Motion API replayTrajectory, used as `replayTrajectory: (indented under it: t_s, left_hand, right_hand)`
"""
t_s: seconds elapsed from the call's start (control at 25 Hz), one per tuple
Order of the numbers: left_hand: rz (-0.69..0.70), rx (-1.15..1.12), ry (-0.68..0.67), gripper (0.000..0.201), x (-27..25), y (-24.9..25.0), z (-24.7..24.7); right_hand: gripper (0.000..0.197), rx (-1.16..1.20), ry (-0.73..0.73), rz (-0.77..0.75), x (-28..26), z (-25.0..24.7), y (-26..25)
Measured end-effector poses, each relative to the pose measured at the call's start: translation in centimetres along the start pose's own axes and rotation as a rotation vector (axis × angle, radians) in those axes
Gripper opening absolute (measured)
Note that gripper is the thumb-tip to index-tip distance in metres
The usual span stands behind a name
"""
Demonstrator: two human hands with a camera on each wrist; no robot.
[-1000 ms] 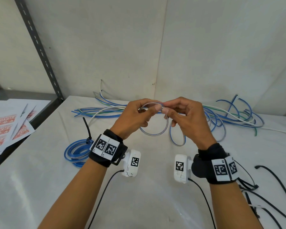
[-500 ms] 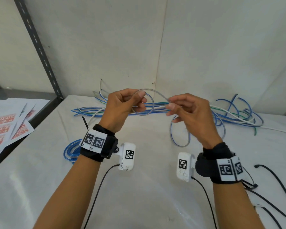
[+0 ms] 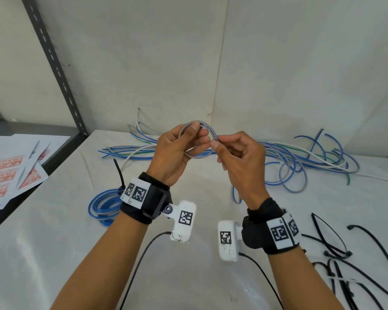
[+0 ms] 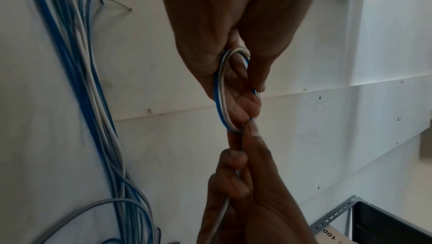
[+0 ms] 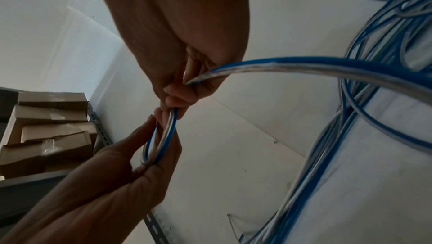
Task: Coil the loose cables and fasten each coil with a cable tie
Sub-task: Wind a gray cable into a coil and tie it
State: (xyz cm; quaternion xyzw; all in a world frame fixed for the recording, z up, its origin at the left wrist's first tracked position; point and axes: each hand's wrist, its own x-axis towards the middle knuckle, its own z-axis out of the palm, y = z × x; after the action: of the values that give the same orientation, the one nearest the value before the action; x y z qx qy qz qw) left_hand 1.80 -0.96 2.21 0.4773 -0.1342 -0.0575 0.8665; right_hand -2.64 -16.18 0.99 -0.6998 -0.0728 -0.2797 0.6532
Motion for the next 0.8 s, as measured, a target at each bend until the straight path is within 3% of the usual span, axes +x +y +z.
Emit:
replayTrajectory:
  t_s: [0.08, 0.2, 0.28, 0.36, 0.52, 0.64, 0.8]
  left_hand:
    - [-0.086, 0.132, -0.071, 0.029, 0.0, 1.0, -0.4]
    - [-0.338, 0.439, -0.322, 0.064, -0.4, 2.3, -1.2]
    - [-0.363, 0.633, -0.454, 0.056, -1.1, 2.0, -0.8]
    - [-0.344, 0.736, -0.496, 0.046, -1.6, 1.4, -0.3]
    - [-0.267, 0.782, -0.499, 0.044, -1.7, 1.3, -0.2]
    - [-0.198, 0.795, -0.411, 0.042, -1.5, 1.5, -0.6]
    - [-0.085, 0.480, -0.307, 0.041, -0.8, 2.0, -0.7]
  right_hand:
    - [0.008, -0.044, -0.037, -0.033, 0.6, -1.3, -0.3]
    - [0.007, -0.203, -0.290, -0.031, 1.2, -3.8, -0.9]
    - [0.006, -0.305, -0.445, -0.024, 1.1, -4.5, -1.3]
    - [0.004, -0.360, -0.504, -0.039, 0.9, -4.5, -1.5]
    - [0.004, -0.310, -0.440, -0.042, 1.0, -4.4, -1.6]
    - [0.003, -0.333, -0.308, -0.080, 1.1, -4.6, -1.9]
    - [0.006, -0.180, -0.214, -0.016, 1.2, -3.9, -1.9]
